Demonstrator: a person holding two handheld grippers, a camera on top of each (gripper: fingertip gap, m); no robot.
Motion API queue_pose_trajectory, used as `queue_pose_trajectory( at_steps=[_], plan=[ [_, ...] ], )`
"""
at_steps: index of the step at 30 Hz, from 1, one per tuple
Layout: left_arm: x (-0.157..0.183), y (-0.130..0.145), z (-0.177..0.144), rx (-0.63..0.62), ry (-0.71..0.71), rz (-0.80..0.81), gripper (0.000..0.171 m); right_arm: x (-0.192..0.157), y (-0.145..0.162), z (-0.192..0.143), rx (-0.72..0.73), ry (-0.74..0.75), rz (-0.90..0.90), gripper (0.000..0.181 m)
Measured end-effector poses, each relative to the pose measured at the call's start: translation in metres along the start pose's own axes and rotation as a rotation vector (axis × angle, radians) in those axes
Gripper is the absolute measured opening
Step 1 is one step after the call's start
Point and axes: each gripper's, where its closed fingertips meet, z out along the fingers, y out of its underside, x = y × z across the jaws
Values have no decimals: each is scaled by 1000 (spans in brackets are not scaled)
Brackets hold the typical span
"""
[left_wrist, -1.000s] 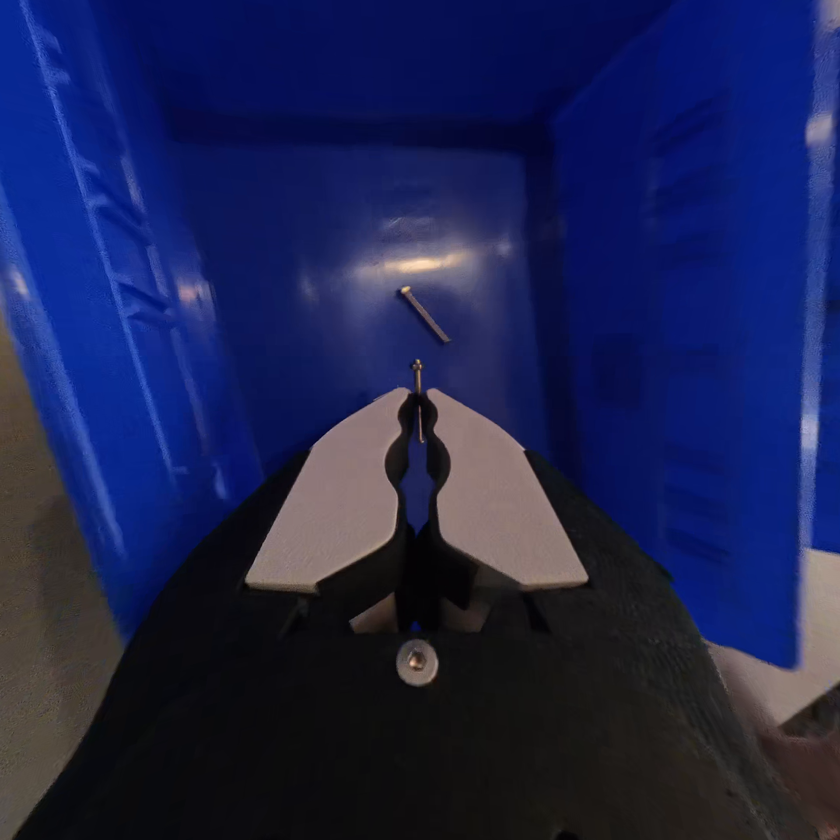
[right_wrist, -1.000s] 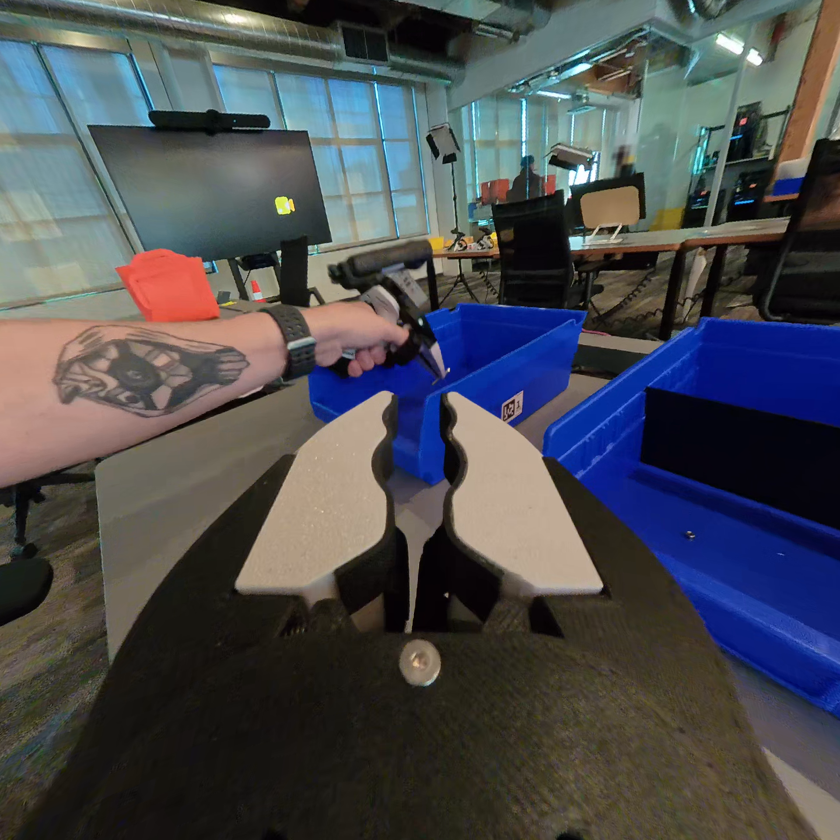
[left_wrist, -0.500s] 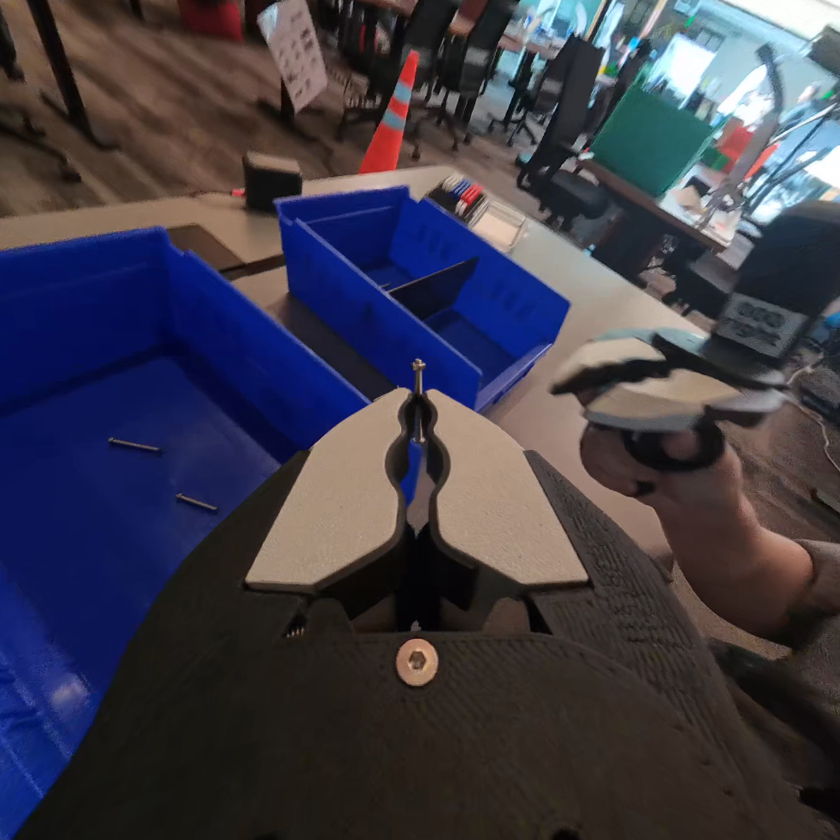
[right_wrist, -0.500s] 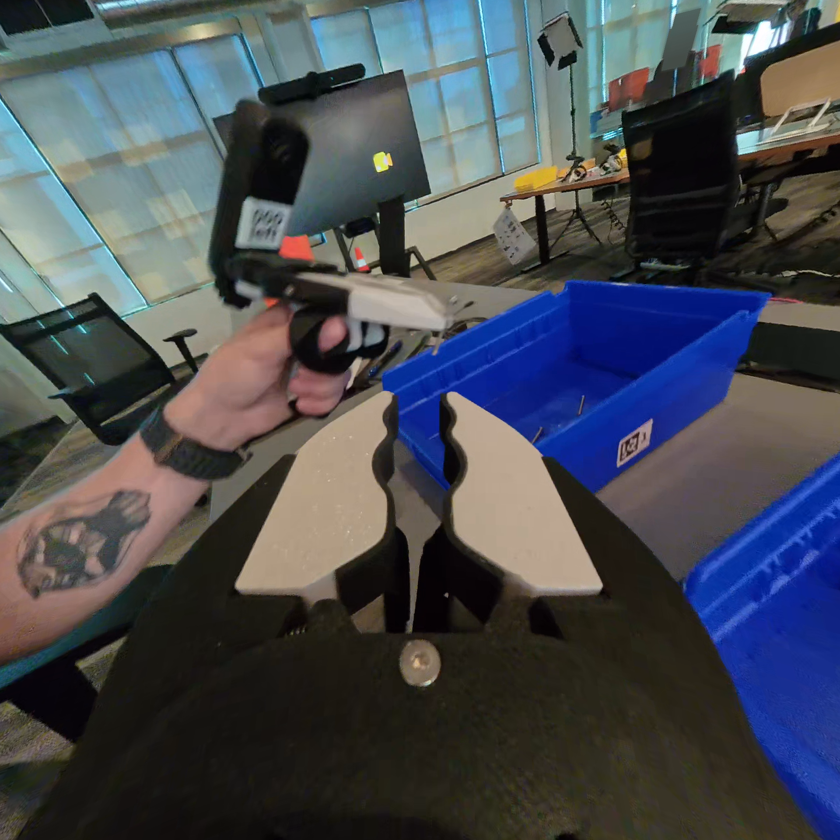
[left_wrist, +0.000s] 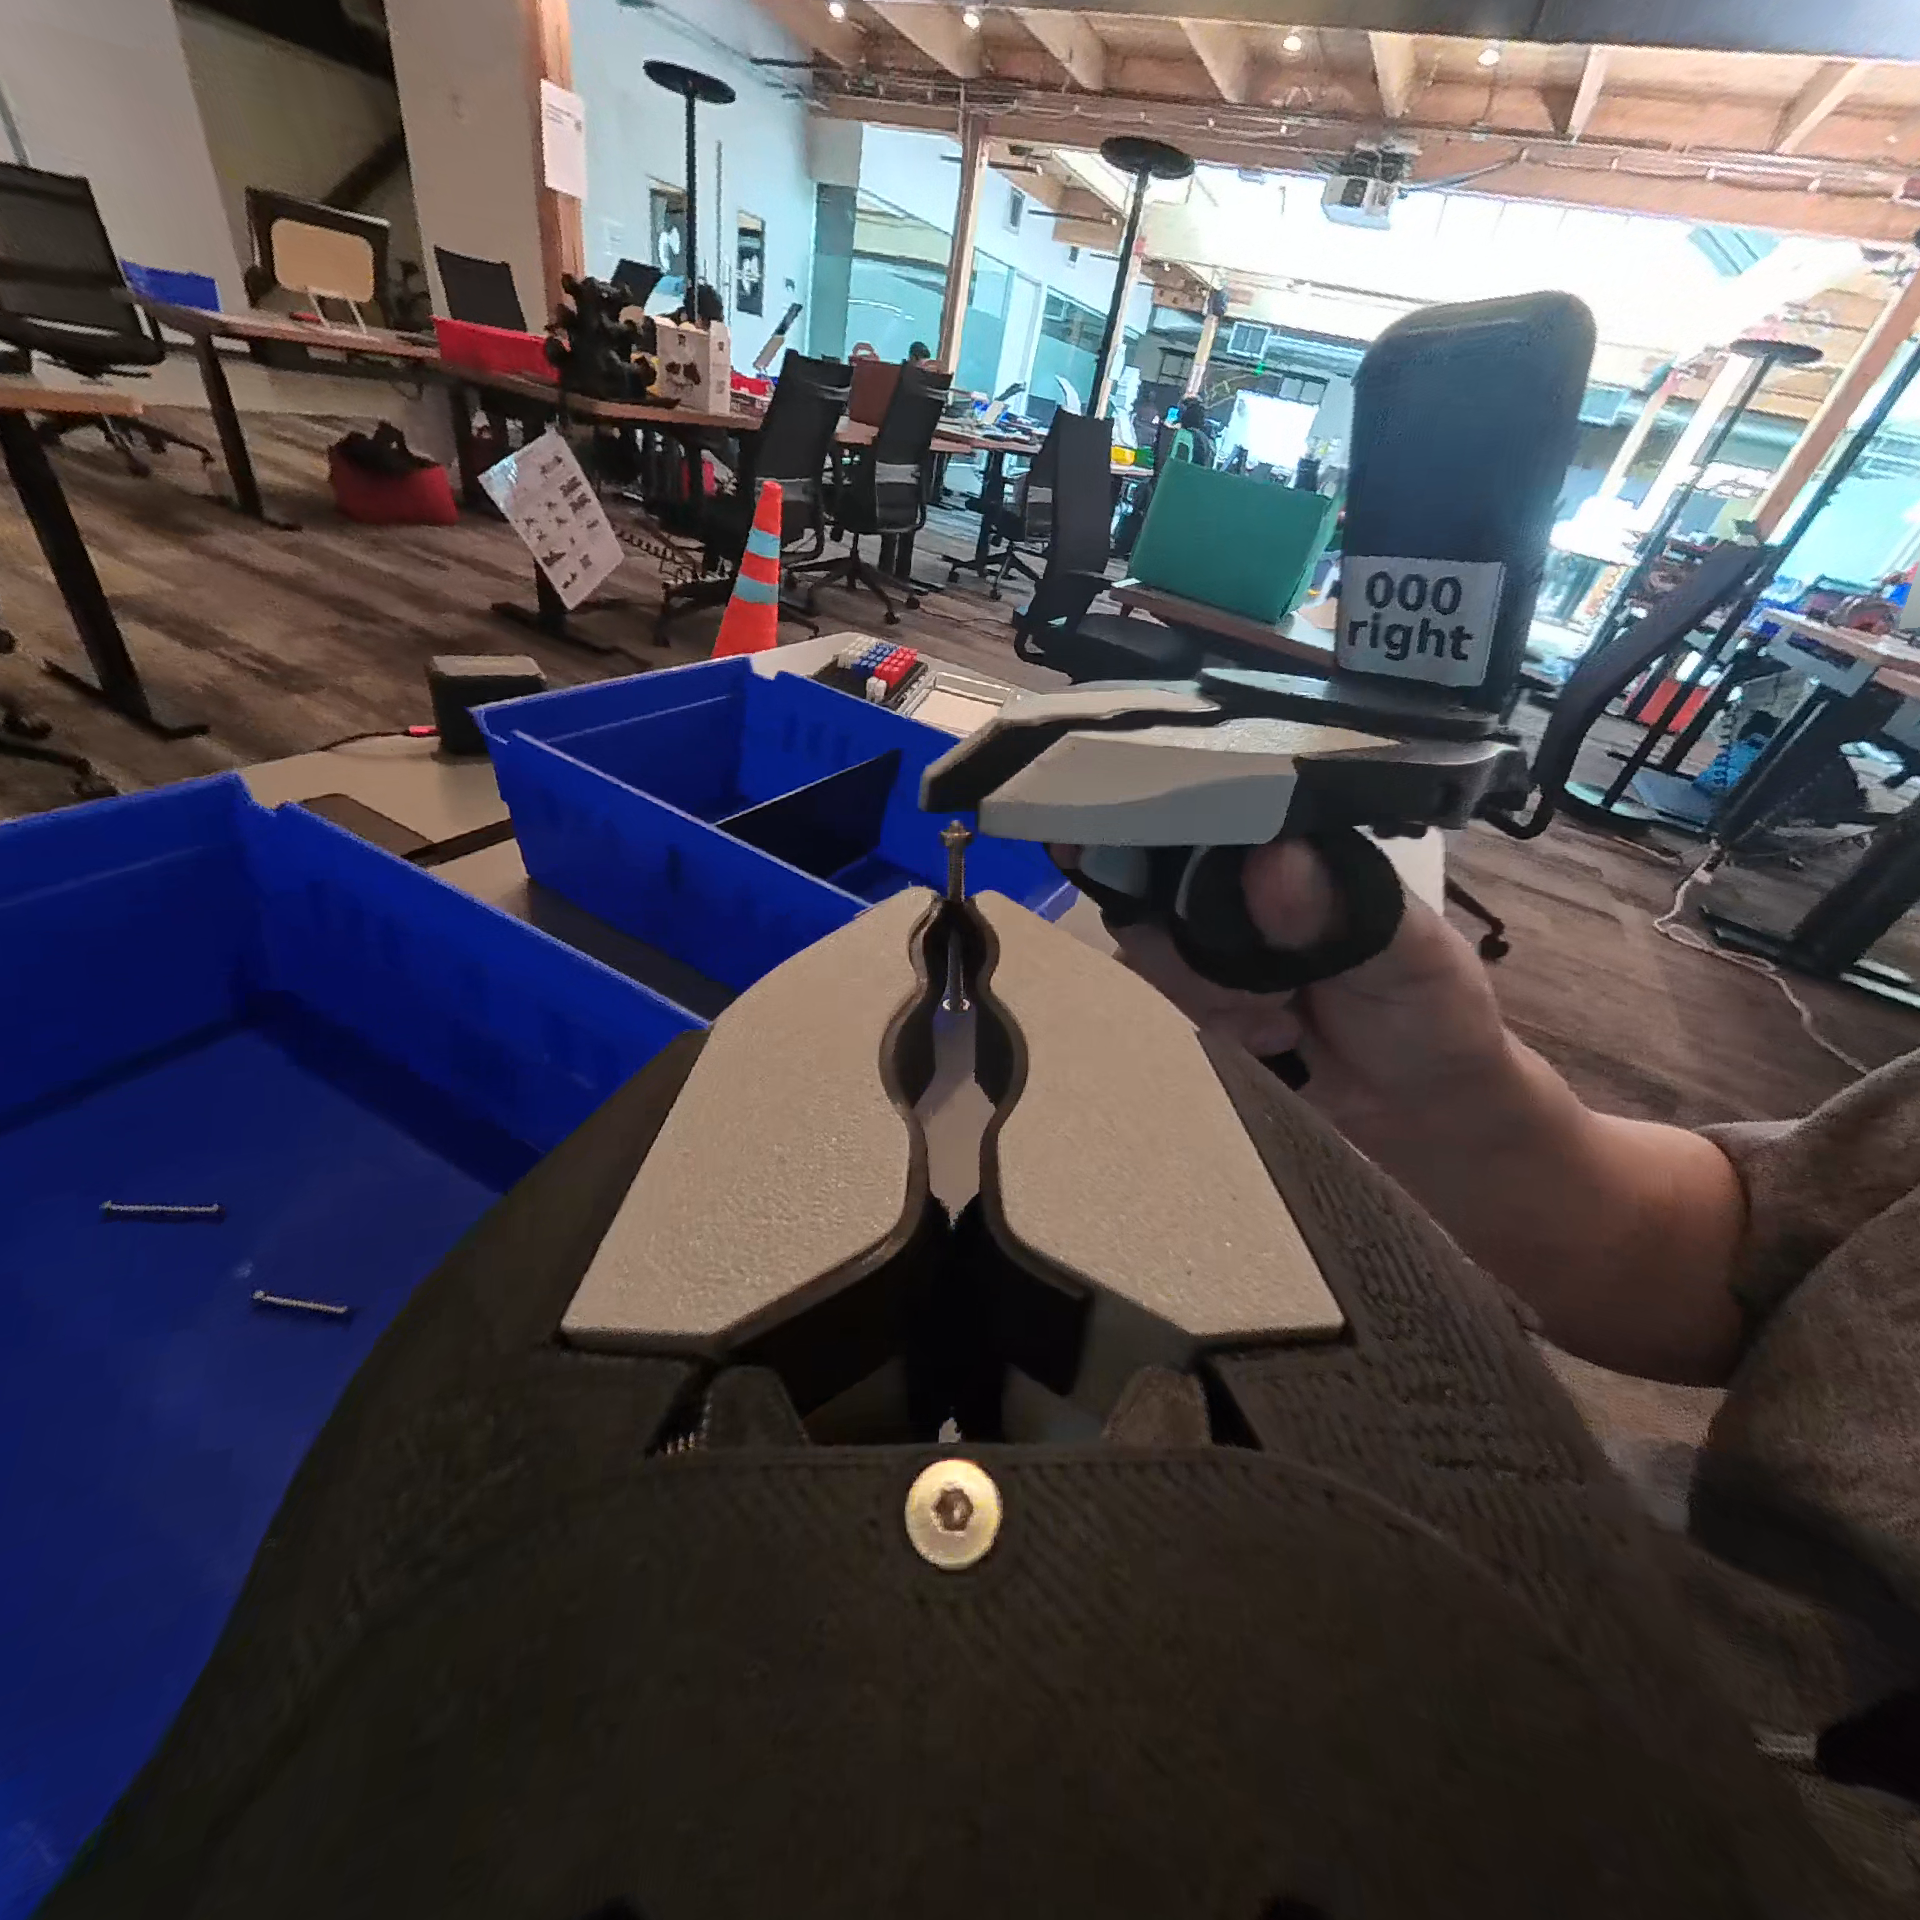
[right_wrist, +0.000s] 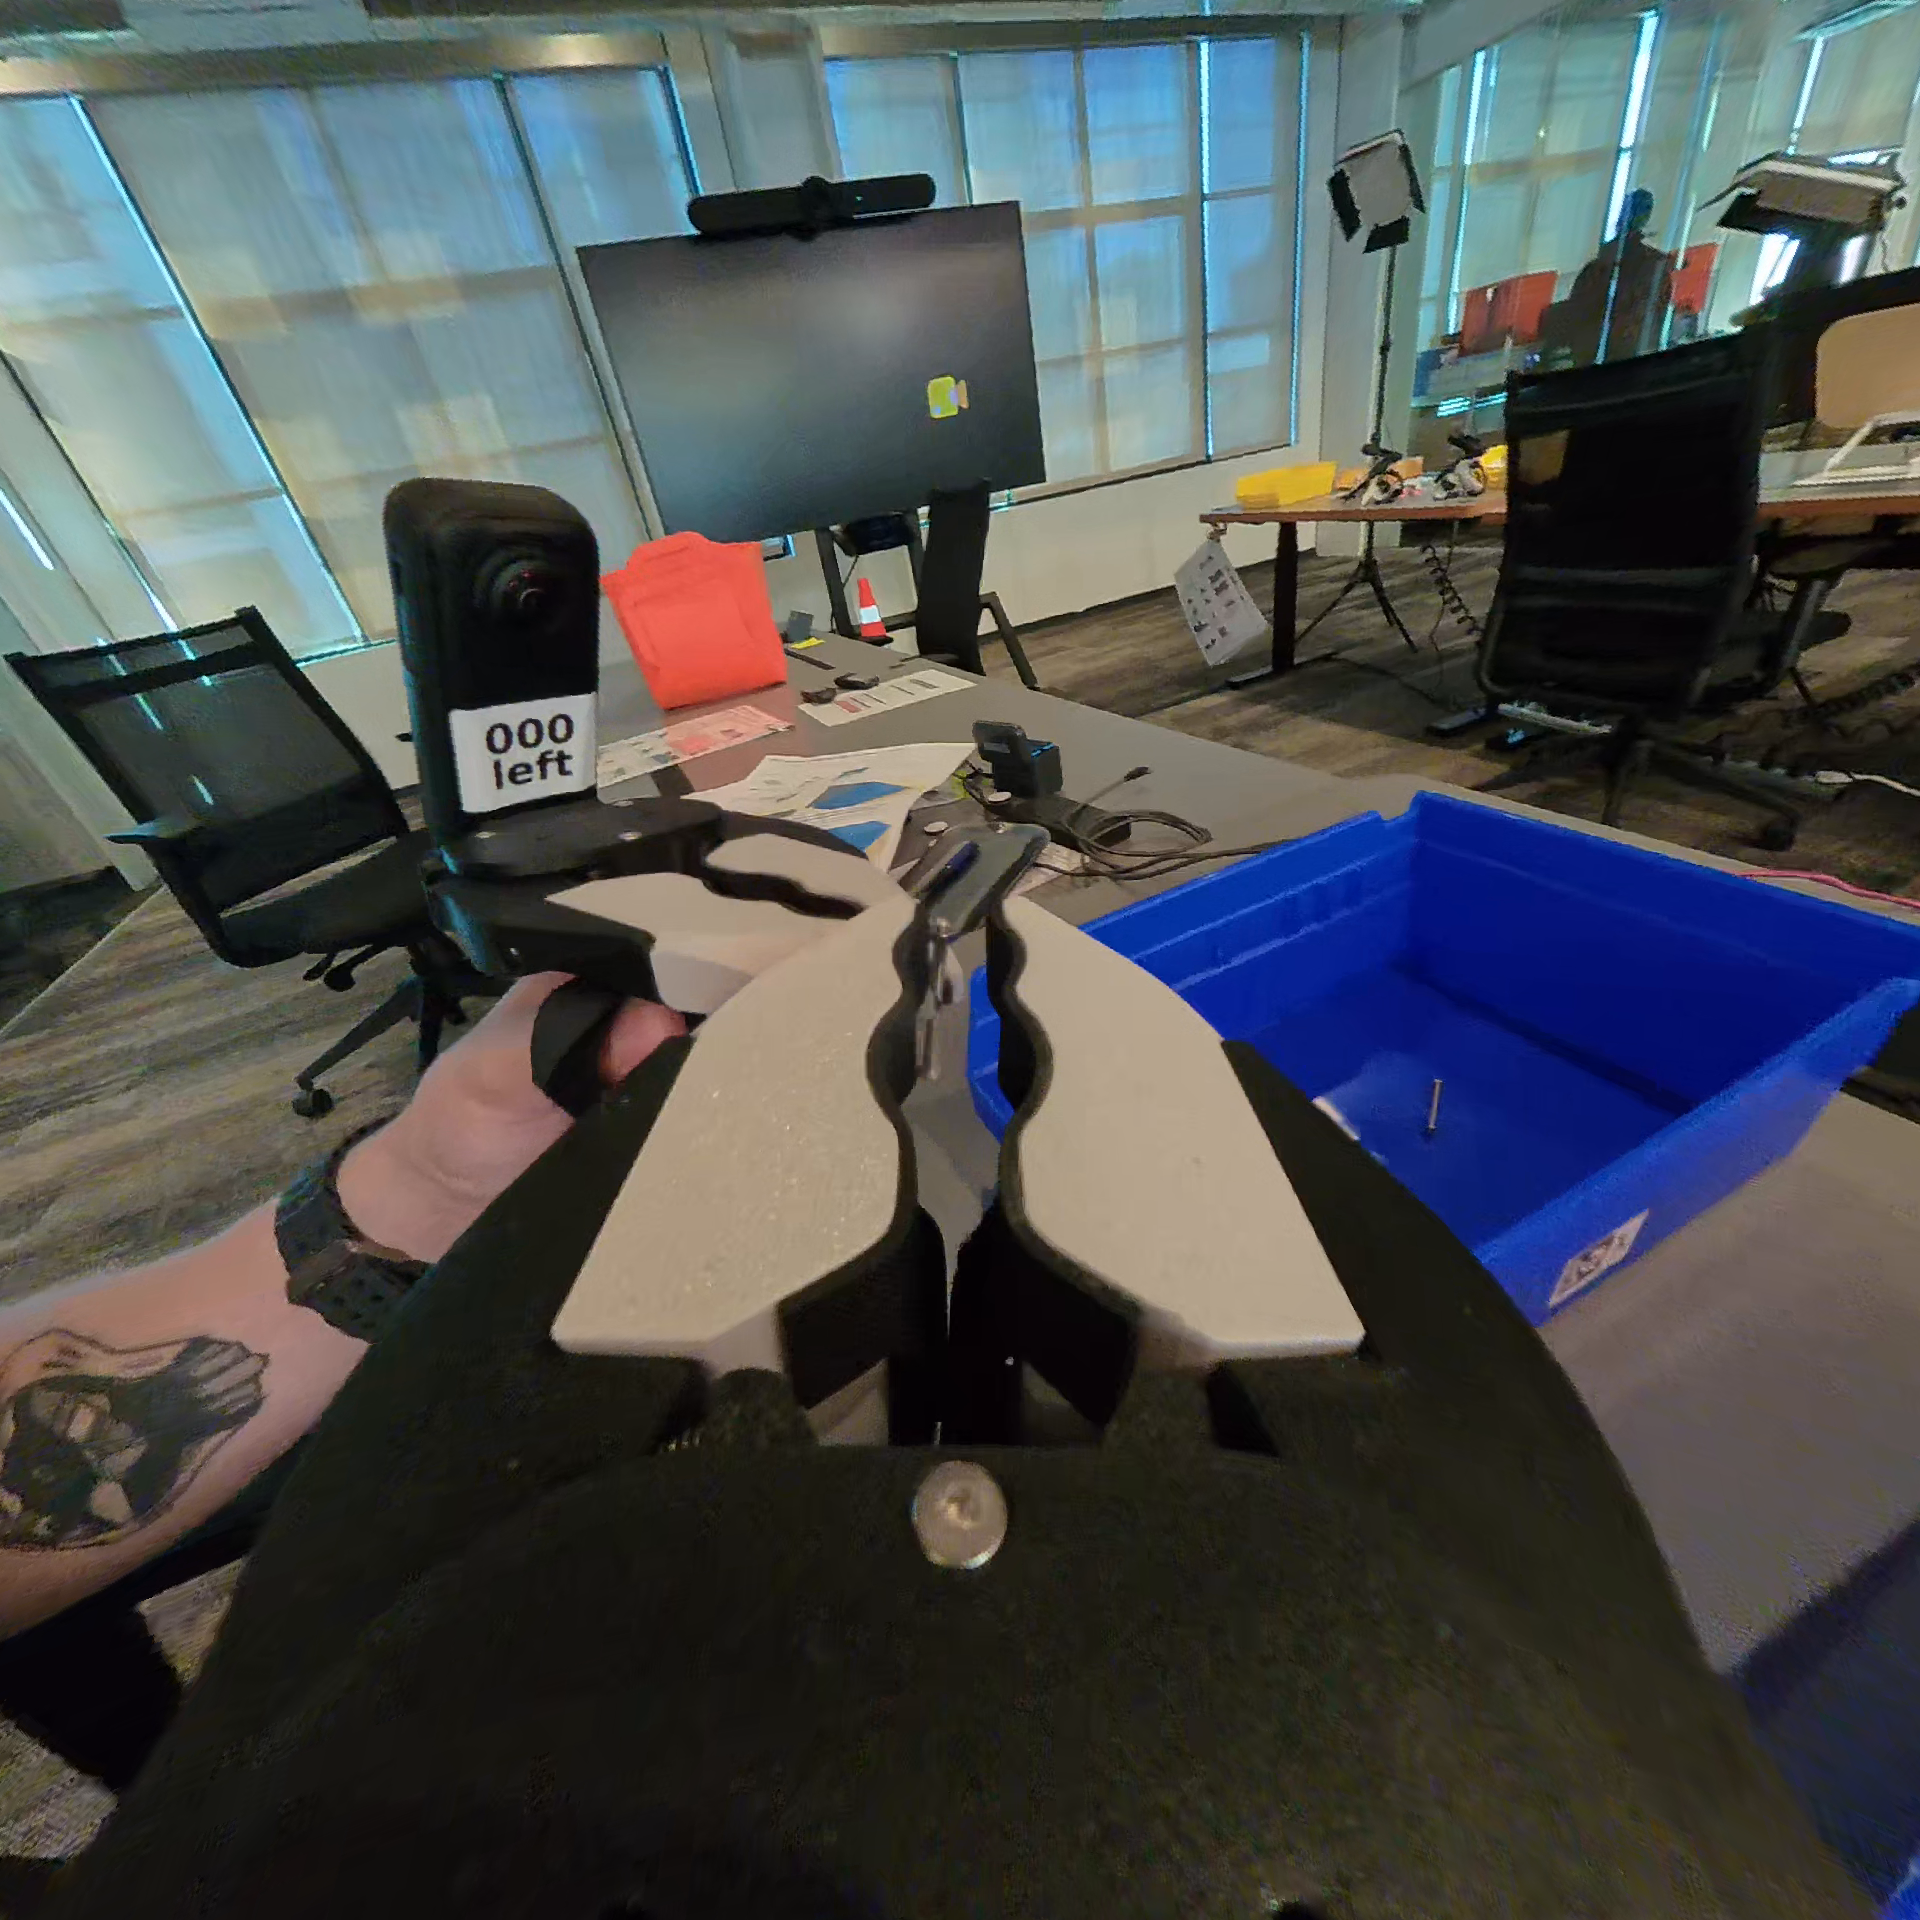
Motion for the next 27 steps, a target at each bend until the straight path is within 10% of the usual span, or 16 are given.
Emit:
queue_pose_trajectory(
  at_steps=[27],
  plan=[
    [27,-17,-7,34,56,66,2,-27,-11,-7,39,-154,-82,4]
  ],
)
